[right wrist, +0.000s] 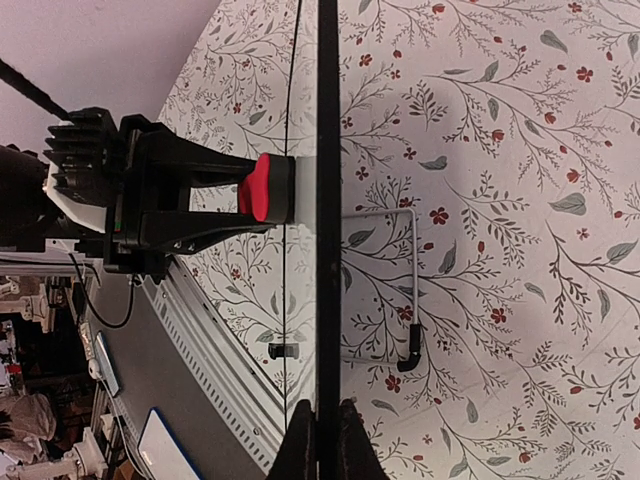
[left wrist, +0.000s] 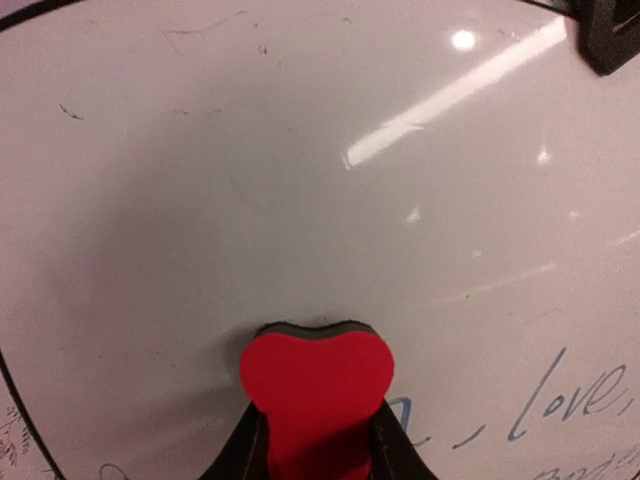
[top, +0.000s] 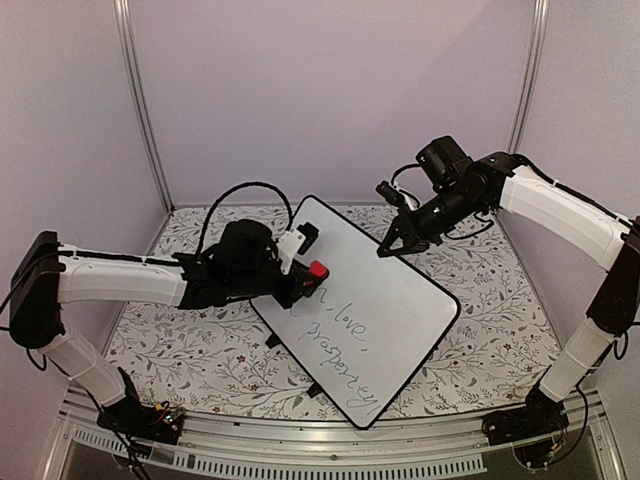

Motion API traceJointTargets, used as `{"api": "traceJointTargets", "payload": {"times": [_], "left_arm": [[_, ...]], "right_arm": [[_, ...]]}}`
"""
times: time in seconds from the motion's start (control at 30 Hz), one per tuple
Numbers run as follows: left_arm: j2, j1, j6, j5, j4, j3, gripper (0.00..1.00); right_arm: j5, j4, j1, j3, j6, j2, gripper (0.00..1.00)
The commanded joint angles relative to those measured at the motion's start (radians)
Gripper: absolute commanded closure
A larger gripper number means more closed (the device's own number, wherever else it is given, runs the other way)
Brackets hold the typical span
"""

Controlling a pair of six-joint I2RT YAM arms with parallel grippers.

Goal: Erase the whiteboard
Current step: Erase the center of the whiteboard.

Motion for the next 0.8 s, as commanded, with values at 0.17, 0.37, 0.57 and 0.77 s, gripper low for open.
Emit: {"api": "traceJointTargets", "payload": {"times": [0.17,0.37,0.57,0.77], "left_arm": [[0.055,-0.013,0.032,0.0,-0.037,0.1,1.0],[0.044,-0.028,0.008,0.0,-0.025,0.034,1.0],[0.031,-0.039,-0.029,-0.012,0.009,-0.049,1.0],[0.014,-0.039,-0.055,-0.012,0.038,-0.116,1.0]], "right_arm": [[-0.04,0.02,0.021,0.026,-0.048,0.016,1.0],[-0.04,0.019,0.021,0.029,-0.048,0.017,1.0],[-0.042,0.018,0.021,0.034,-0.049,0.025,1.0],[-0.042,0.016,0.021,0.033,-0.047,0.025,1.0]]}}
